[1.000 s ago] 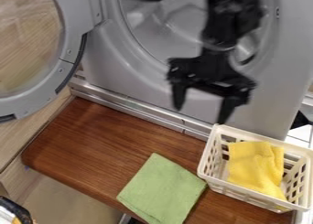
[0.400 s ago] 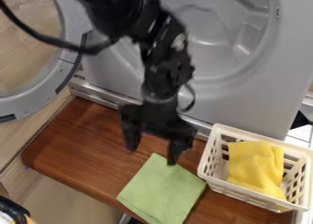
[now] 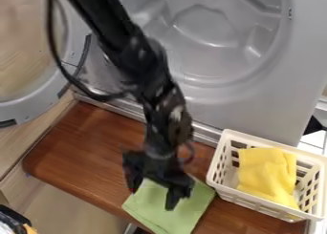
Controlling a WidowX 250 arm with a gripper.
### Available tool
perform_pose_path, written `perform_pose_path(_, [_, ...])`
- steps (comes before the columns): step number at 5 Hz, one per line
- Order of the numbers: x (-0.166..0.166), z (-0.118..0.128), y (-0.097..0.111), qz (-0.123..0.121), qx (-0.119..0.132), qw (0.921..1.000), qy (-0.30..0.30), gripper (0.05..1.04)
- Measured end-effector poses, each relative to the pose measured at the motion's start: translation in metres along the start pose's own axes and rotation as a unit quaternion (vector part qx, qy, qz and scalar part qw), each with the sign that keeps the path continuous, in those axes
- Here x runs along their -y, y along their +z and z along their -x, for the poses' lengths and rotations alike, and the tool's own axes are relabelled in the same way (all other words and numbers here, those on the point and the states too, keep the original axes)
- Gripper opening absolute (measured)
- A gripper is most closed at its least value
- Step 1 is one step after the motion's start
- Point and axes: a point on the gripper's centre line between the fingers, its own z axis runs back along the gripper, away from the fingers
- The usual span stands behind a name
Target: Put the green towel in the washing machine
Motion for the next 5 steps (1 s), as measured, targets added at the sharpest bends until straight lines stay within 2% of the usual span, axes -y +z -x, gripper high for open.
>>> perform_pose_path(1, [0.009,0.002,-0.020,0.031,0.027,0.9991,0.003,1.001])
perform_pose_path(2, [0.014,0.000,-0.029,0.028,0.039,0.9988,0.013,0.950])
perform_pose_path(4, [0.014,-0.001,-0.030,0.007,0.028,0.9996,0.008,0.412])
perform_pose_path(5, [0.011,0.002,-0.030,-0.014,0.004,0.9998,0.011,0.210])
